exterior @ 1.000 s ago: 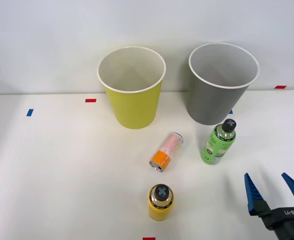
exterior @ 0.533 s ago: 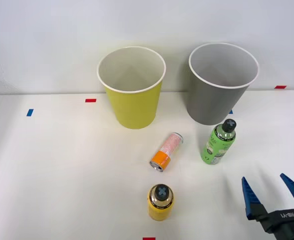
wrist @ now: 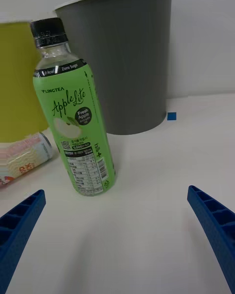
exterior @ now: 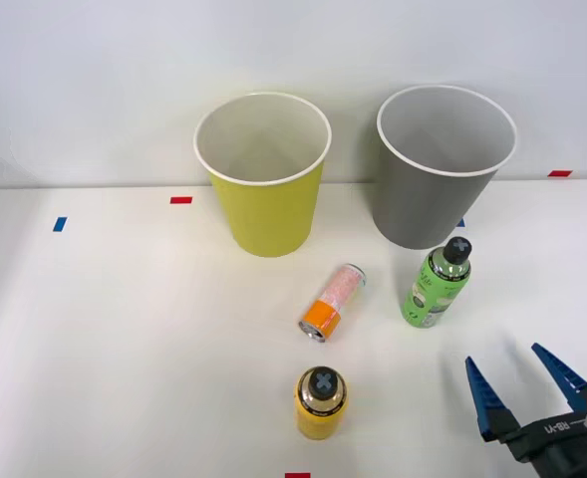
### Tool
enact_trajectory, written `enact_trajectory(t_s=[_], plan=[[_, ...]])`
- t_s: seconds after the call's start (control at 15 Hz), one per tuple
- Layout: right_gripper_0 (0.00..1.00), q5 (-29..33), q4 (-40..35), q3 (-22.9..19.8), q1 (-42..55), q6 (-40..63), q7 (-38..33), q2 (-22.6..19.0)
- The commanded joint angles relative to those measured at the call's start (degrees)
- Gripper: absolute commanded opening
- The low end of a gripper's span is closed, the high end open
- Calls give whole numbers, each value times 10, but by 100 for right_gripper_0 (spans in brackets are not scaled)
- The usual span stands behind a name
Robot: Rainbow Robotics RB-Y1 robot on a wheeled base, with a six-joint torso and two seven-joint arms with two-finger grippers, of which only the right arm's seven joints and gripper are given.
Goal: Put cans in the gray bin, plastic bottles in the light green bin
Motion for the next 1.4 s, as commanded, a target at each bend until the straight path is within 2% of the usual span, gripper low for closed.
enact_trajectory(t_s=[0.07,0.2,0.33,0.93,1.4], plan=[[100,127,50,-45,-15,-77,-96,51],[100,176,65,-59,-15,-103,-101,61],[100,185,79,-59,-15,-122,-90,58],[100,193,90,-65,11,-146,-47,58],[100,183,90,-66,42,-158,-43,63]])
